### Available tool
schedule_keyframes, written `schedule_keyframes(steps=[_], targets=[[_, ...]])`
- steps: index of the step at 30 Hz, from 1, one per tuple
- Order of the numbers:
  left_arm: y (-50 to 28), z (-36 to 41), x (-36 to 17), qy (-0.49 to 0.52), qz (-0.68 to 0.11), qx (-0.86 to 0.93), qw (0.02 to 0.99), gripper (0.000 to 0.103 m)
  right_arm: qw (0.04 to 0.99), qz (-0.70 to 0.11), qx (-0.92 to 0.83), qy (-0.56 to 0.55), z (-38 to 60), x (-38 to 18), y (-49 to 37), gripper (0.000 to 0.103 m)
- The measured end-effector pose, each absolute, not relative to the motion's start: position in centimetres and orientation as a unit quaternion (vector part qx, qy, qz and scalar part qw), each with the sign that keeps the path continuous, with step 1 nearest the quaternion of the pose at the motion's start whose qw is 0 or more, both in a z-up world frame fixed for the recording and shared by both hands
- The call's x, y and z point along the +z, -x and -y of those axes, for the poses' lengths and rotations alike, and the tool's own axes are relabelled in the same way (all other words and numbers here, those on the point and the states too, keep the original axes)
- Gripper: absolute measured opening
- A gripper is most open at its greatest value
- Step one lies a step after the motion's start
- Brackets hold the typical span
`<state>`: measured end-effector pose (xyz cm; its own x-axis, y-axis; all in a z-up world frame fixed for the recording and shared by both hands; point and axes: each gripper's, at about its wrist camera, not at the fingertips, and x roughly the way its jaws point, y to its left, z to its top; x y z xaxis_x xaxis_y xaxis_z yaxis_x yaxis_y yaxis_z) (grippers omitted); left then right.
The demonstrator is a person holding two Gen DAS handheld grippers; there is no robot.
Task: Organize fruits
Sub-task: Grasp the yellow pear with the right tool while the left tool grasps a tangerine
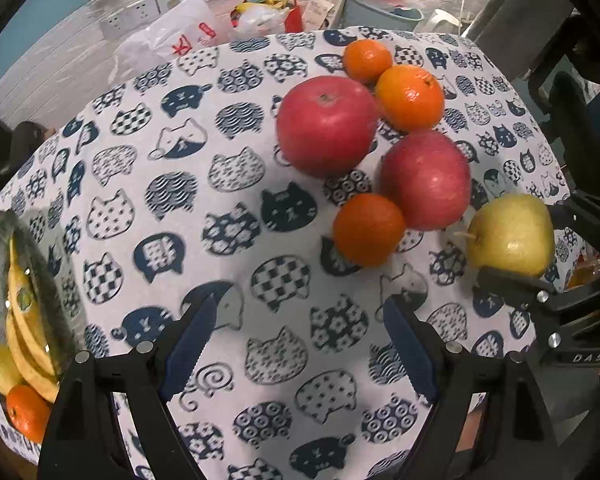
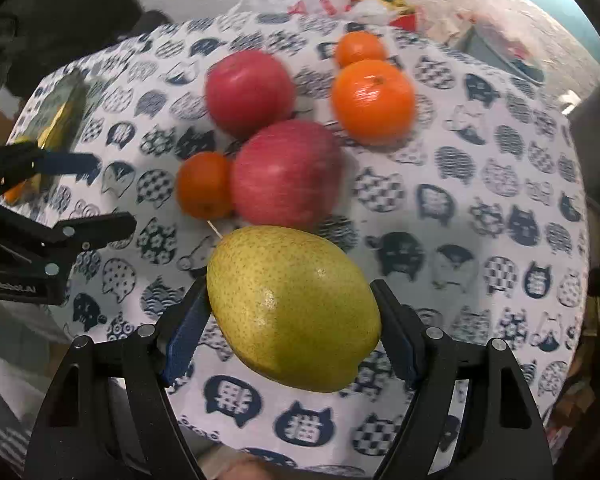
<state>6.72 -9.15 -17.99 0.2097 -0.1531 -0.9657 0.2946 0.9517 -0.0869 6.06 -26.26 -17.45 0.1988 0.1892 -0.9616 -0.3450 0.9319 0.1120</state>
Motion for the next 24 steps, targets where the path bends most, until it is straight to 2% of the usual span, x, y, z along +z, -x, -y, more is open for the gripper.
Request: schedule_keyframes(steps=[10,24], targets=[[-8.3,12.0,-18.9,-0.064,-0.607,-0.159,0.776,0.087,0.797,-0.587,0.137,0.03,29.6,-16.3,-7.2,0.079],[-10.1,14.5,-21.3,-0.082,-0.602,-0.178,0.774,0.087,0.801,-0.586,0.124,-0.012,32.1,-17.4,-8.4,0.079]])
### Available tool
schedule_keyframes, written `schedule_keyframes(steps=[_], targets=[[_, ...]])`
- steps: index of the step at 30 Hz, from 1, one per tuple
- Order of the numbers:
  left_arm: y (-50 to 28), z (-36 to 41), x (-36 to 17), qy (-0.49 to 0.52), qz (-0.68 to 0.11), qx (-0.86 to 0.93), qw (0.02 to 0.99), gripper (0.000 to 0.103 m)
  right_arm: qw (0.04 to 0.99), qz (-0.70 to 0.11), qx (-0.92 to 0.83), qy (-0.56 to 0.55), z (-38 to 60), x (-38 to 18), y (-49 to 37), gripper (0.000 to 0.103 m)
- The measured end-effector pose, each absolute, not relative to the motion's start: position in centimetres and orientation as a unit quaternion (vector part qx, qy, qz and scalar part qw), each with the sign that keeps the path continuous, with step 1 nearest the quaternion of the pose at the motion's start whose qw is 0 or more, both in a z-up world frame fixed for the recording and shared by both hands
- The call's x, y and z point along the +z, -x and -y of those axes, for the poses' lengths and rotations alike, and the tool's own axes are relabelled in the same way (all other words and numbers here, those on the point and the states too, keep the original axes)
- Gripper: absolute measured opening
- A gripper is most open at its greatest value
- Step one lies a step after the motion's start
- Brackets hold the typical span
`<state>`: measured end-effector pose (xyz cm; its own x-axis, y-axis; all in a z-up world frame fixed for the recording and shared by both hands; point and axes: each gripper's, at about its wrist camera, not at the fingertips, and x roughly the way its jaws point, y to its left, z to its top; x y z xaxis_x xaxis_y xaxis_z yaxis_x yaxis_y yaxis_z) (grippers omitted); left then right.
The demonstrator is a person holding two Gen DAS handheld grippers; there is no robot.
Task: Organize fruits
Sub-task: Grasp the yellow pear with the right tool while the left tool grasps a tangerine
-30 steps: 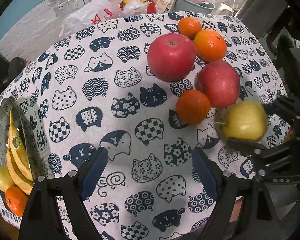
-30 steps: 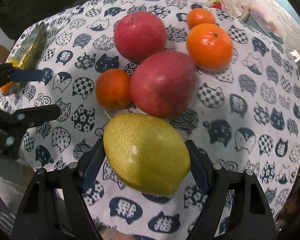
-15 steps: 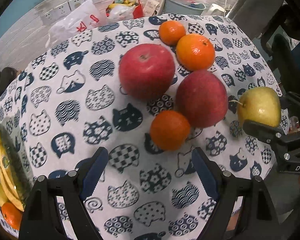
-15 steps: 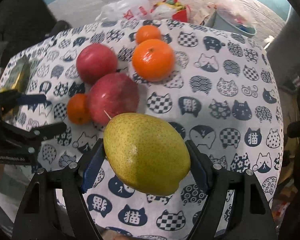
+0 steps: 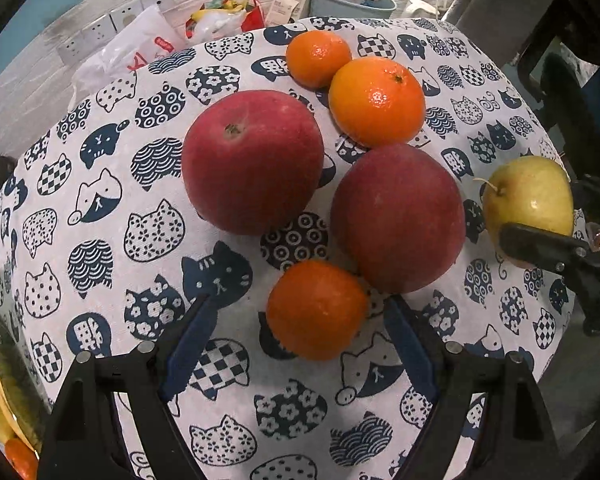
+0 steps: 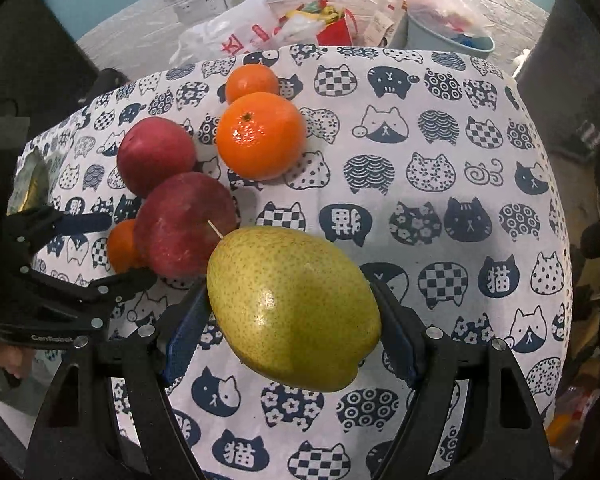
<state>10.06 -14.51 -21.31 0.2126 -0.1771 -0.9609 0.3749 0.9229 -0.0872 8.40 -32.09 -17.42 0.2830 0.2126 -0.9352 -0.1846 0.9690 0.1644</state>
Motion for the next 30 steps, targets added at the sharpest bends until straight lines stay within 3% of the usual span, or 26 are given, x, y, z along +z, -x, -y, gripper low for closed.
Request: schedule_keyframes(steps=[1,3,5,14,30], targets=[[-10.1,14.5,-21.4,-0.083,-0.602,-0.18,0.774,0.086,0.801,-0.585,0.124,-0.014,32.2,-17.4,-8.5,0.079],[-10.1,14.7,-21.6,-0.083,-0.602,-0.187,0.772,0.074,0.802,-0.584,0.125,-0.015,32.2,-17.4,-8.6,0.079],[-10.2,14.8,-21.9,-0.08,-0.61,-0.194,0.764,0.05,0.802,-0.583,0.125,-0.016,32.2,-17.3,-8.6,0.079],[-9.7,13.8,-21.4,-0.078,-0.601,-0.186,0.773,0.049,0.808,-0.573,0.133,-0.013,31.3,-16.6,-8.9,0.079],[-7.5,10.4,-15.4,-0.048,-0.56,-0.176,0.809,0.049,0.829,-0.532,0.172,-0.002,27.7,-12.7,-8.4,0.079]])
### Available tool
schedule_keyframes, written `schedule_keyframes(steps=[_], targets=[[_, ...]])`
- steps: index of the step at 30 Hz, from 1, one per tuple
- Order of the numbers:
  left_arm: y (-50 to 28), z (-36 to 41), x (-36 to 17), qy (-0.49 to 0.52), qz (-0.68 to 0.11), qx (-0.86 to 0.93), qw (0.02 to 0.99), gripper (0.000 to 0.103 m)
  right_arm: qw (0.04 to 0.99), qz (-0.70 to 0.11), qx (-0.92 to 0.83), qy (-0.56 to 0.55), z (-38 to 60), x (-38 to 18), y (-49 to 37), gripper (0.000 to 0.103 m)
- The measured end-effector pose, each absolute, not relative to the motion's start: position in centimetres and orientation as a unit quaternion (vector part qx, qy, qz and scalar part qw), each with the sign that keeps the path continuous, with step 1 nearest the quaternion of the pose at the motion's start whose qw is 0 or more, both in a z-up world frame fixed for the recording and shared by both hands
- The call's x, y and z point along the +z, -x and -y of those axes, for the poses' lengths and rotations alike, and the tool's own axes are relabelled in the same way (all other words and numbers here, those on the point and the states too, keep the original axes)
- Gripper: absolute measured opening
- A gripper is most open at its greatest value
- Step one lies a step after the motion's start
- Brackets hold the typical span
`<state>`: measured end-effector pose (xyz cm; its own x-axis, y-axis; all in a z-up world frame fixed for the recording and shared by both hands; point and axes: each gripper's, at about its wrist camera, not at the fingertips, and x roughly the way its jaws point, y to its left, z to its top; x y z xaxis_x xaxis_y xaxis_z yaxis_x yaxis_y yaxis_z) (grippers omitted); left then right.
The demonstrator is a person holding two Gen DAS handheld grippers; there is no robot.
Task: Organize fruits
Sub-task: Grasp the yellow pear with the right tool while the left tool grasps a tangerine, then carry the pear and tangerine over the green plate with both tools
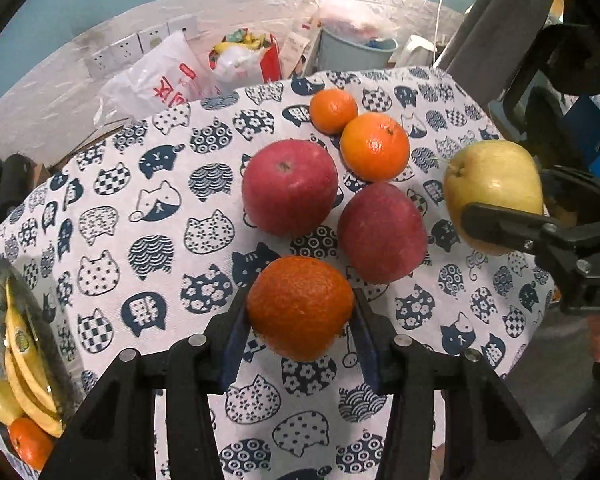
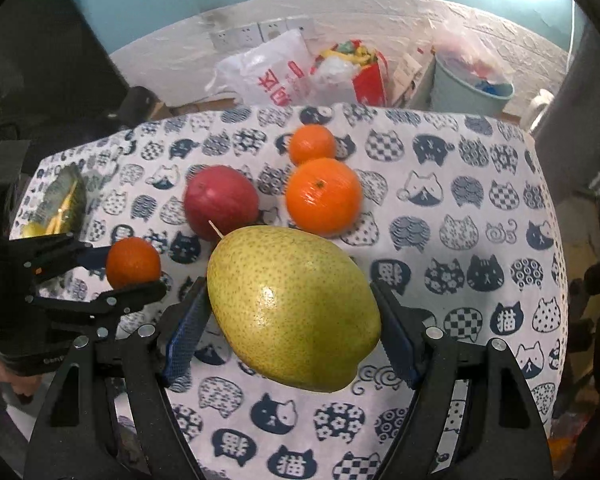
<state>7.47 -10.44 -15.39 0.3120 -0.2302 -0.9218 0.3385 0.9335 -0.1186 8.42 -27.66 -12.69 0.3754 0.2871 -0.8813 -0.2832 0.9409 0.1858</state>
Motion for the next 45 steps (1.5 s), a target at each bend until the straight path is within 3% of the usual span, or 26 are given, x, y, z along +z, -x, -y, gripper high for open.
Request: schedule_keyframes(steps=[45], targets=[[-1.5,-11.4,-10.5,0.064,-0.491,-0.019,0.869,0.049,0.803,-0.498,0.318,0.078,3.9,-9.3,-8.6,0.079]])
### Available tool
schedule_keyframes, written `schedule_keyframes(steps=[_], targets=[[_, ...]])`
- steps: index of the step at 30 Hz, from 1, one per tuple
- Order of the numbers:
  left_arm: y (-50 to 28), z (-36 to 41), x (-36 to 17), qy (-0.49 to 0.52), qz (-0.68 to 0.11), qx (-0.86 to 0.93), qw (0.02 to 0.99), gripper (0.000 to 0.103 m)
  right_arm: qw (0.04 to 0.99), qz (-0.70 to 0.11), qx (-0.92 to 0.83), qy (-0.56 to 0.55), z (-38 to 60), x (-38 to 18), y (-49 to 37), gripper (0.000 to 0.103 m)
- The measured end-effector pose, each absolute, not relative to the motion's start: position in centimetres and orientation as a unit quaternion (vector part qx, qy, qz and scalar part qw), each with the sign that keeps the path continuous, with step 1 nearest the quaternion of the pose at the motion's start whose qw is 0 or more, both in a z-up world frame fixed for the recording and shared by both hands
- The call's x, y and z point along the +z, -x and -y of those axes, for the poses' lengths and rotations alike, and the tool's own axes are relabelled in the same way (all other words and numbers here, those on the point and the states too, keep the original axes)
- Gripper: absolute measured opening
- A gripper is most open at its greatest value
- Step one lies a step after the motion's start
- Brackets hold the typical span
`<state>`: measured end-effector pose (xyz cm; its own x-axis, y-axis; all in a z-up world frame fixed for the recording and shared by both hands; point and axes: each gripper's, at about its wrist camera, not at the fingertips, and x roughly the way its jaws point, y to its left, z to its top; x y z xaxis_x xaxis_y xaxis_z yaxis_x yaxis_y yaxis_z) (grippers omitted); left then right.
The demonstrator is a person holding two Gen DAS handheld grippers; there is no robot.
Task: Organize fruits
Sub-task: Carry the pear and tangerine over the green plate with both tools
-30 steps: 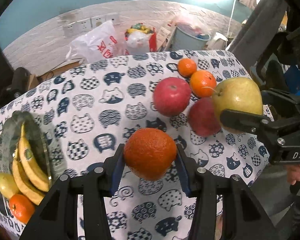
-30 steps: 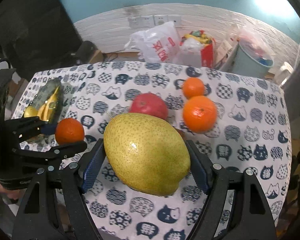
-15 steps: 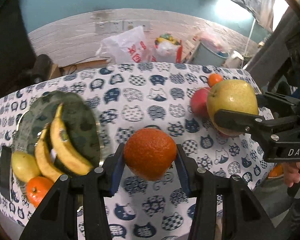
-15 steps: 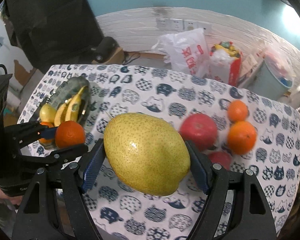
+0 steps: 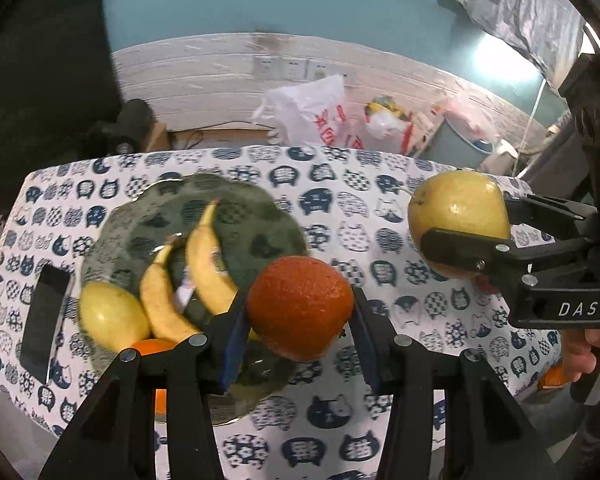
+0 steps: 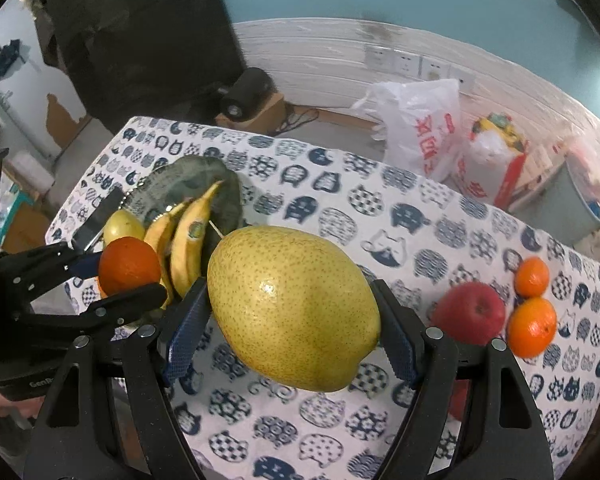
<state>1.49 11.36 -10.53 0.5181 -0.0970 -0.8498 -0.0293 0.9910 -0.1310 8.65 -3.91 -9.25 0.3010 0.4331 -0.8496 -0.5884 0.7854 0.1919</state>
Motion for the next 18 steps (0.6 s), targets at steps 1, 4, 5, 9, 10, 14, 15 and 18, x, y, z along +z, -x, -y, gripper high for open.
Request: schedule_keyframes(steps=[1,4,5,9,10,14,15,18], targets=[[-1.4,-11.8,-10.6,0.067,-0.49,-0.016,0.869,0.049,0.802,-0.498,0.321,0.08,3.3,-9.3,-8.7,0.079],[-1.1,-13.3,-10.7,0.079,-0.49,-0.006,0.868,0.049,0.798,-0.498,0.329,0.084,1.6,-9.4,-8.8,0.079],[-1.0,-13.8,-10.8,0.082,-0.489,-0.002,0.868,0.049,0.796,-0.499,0.332,0.085,0.9,-9.6,-8.8,0.079],[-0.7,-15.9,-10.9,0.092,-0.486,0.016,0.869,0.049,0.789,-0.503,0.342,0.086,-1.4,-10.1,-9.2,0.079],[-0.6,-16.4,-11.0,0.094,-0.485,0.02,0.869,0.049,0.787,-0.505,0.344,0.087,-2.0,-10.3,-9.3,0.079],[0.0,-18.3,-11.1,0.1,-0.484,0.034,0.869,0.049,0.778,-0.511,0.355,0.089,-4.6,-11.1,-9.5,0.079],[0.1,-18.9,-11.3,0.103,-0.485,0.037,0.867,0.049,0.775,-0.513,0.357,0.09,-5.2,-11.3,-9.5,0.079],[0.4,-20.1,-11.6,0.113,-0.488,0.046,0.864,0.049,0.768,-0.52,0.363,0.093,-6.9,-12.0,-9.5,0.079]])
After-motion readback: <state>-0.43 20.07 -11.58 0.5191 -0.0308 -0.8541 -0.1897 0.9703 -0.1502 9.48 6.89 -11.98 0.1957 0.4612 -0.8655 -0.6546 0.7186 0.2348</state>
